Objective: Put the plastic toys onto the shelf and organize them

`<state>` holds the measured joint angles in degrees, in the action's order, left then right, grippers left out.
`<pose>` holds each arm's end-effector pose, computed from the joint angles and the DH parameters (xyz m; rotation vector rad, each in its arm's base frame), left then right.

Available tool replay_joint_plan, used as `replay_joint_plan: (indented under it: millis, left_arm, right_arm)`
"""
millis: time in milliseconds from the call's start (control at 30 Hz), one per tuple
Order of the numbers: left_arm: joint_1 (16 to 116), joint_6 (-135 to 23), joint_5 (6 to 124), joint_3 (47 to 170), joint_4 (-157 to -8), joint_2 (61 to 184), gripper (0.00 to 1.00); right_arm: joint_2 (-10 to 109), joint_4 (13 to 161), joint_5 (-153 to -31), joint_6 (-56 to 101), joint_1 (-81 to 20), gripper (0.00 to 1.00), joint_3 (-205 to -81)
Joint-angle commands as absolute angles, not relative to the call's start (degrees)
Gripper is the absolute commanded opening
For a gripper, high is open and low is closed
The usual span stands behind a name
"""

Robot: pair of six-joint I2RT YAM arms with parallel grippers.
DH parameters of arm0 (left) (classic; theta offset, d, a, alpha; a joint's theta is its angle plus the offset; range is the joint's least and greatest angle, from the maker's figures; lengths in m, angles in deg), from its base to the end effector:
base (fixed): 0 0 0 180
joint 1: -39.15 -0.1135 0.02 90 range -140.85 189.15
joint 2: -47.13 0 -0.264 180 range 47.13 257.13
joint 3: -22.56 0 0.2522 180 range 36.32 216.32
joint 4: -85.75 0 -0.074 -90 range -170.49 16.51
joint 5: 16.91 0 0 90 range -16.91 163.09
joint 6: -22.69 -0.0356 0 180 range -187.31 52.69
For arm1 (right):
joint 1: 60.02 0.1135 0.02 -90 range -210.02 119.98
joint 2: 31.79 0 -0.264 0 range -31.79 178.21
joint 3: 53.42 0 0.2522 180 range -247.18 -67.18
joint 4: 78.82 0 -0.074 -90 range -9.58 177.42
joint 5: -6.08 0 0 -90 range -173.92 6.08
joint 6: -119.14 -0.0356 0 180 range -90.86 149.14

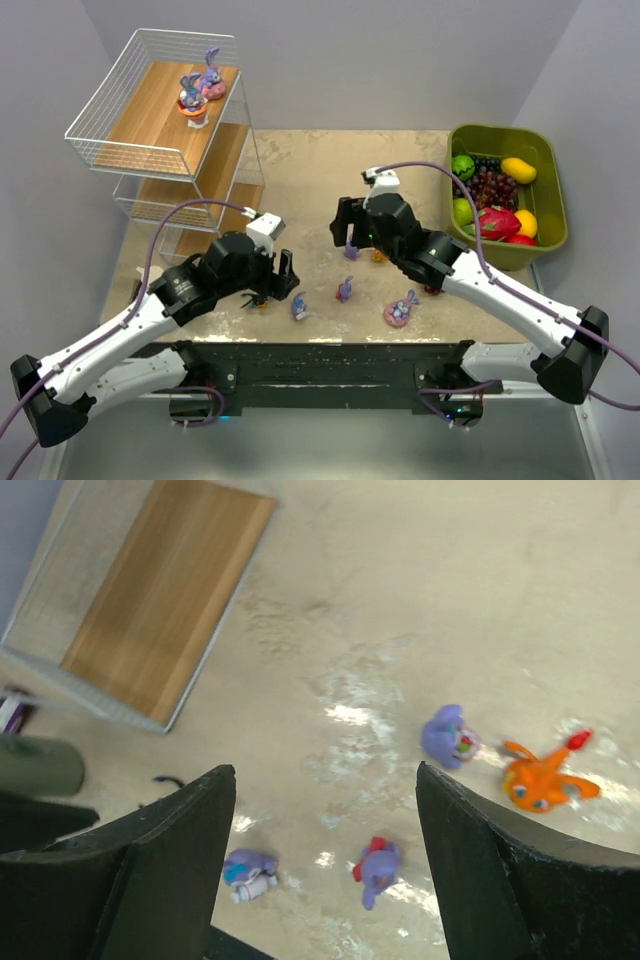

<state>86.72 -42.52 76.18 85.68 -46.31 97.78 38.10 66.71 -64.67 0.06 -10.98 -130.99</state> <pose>0.1283 -0.1375 0.3085 0.4164 2.2266 -0.6398 0.1893 0.2001 0.3466 -0.1438 2.0448 0.5220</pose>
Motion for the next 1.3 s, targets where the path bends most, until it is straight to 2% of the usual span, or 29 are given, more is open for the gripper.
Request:
replay_joint_plan:
  millis: [0, 233, 433, 833, 1267]
  left_arm:
    - [88.7, -37.6, 72.6, 79.0, -62.1, 95.5, 0.74]
    - [91.7, -35.9, 78.4, 69.2, -70.0, 95.2, 0.74]
    - [92.6, -34.4, 82.9, 65.2, -74.6, 97.2, 0.64]
    - [93.6, -30.2, 83.7, 58.6, -81.4, 99.2, 0.62]
    - [93.5, -29.1, 85.1, 56.0, -87.5, 103.2, 0.53]
  right_arm:
    - [34.5, 61.1, -57.4, -7.2, -13.3, 0.75, -128.7]
    - [31.8, 59.7, -56.4, -8.5, -13.7, 0.75, -126.7]
    - [30.3, 58.8, -55.6, -9.3, -13.8, 0.75, -125.6]
    - [29.5, 58.1, -54.5, -9.8, -13.9, 0.76, -125.0]
    - [29.4, 58.0, -54.6, -9.4, -13.9, 0.76, -124.7]
